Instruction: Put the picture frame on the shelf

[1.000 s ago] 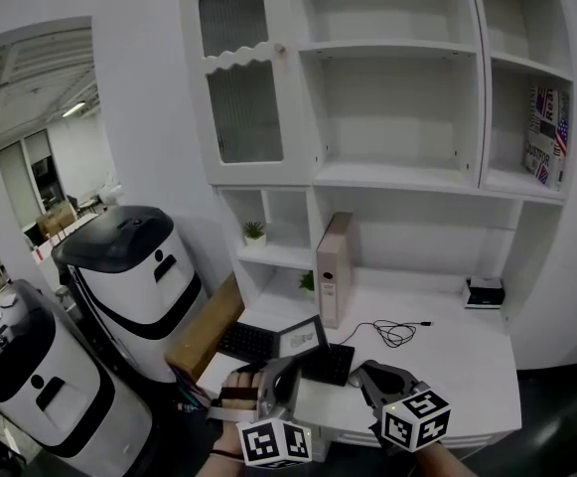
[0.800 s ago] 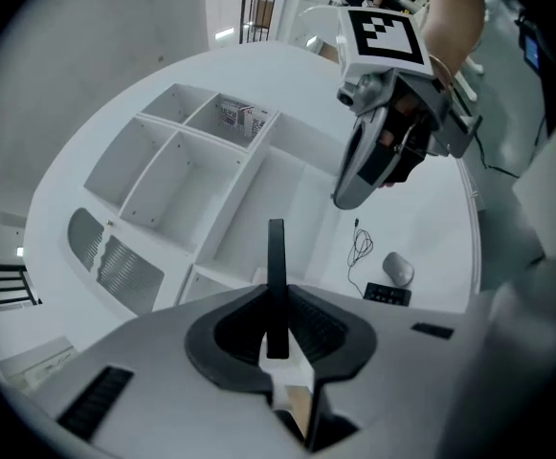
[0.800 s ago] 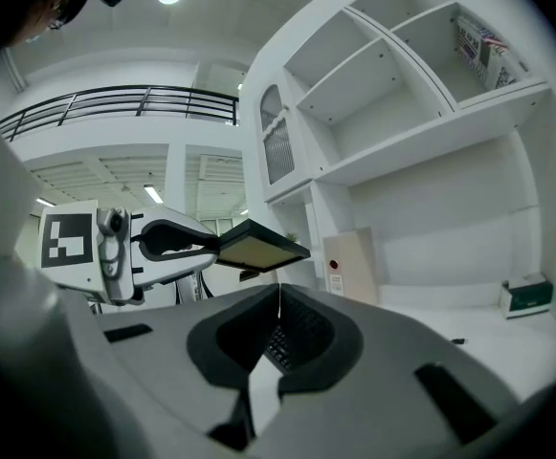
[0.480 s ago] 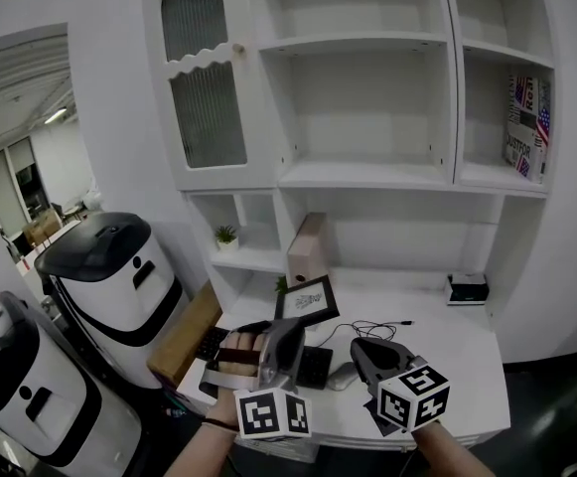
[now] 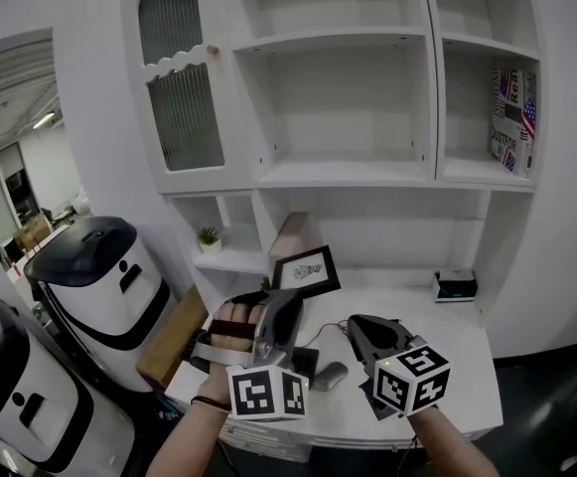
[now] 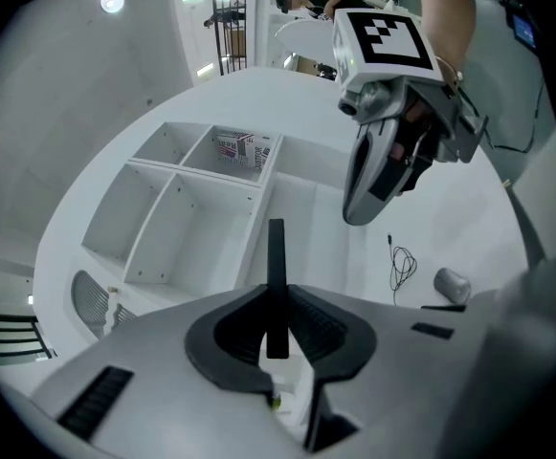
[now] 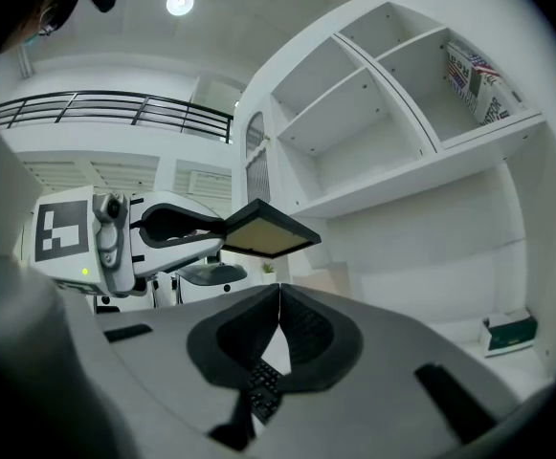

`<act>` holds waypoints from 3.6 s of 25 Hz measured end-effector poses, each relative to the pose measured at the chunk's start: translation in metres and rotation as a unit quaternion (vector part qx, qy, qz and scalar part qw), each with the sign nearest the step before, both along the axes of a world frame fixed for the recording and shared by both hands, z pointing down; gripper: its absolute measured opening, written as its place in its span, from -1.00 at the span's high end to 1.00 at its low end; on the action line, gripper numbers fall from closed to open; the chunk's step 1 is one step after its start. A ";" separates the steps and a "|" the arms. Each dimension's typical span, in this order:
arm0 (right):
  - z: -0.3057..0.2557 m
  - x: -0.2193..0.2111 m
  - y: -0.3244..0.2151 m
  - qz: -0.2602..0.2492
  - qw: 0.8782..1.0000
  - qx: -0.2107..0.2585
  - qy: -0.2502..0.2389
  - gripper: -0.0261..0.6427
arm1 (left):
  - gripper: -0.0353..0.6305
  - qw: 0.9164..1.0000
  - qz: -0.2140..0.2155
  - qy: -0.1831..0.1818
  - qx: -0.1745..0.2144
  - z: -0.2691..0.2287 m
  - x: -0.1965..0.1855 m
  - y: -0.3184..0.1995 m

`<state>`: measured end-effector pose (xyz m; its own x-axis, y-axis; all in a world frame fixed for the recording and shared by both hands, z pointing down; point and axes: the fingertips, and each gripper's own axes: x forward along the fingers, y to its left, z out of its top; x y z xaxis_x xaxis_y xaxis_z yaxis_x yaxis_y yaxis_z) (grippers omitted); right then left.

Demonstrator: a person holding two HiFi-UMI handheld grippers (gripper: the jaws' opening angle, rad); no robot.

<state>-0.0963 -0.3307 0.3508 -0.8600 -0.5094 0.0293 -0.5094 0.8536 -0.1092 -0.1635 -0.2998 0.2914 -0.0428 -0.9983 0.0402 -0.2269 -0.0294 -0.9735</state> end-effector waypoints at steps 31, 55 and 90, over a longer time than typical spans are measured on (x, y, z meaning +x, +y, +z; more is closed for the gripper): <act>-0.085 -0.018 -0.066 0.129 0.989 0.062 -0.023 0.92 | 0.71 0.980 0.146 -0.105 0.088 -0.126 -0.014 -0.086; -0.092 -0.034 -0.106 0.163 0.984 0.070 -0.009 0.92 | 0.71 0.977 0.160 -0.130 0.048 -0.113 -0.022 -0.169; -0.082 -0.025 -0.145 0.164 0.984 0.064 -0.001 0.92 | 0.71 0.985 0.128 -0.113 0.002 -0.091 -0.016 -0.245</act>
<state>-0.1214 -0.4756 0.2687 -0.6489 -0.7589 -0.0553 -0.7595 0.6504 -0.0128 -0.1798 -0.5452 0.2002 0.2025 -0.9777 0.0554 0.0097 -0.0546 -0.9985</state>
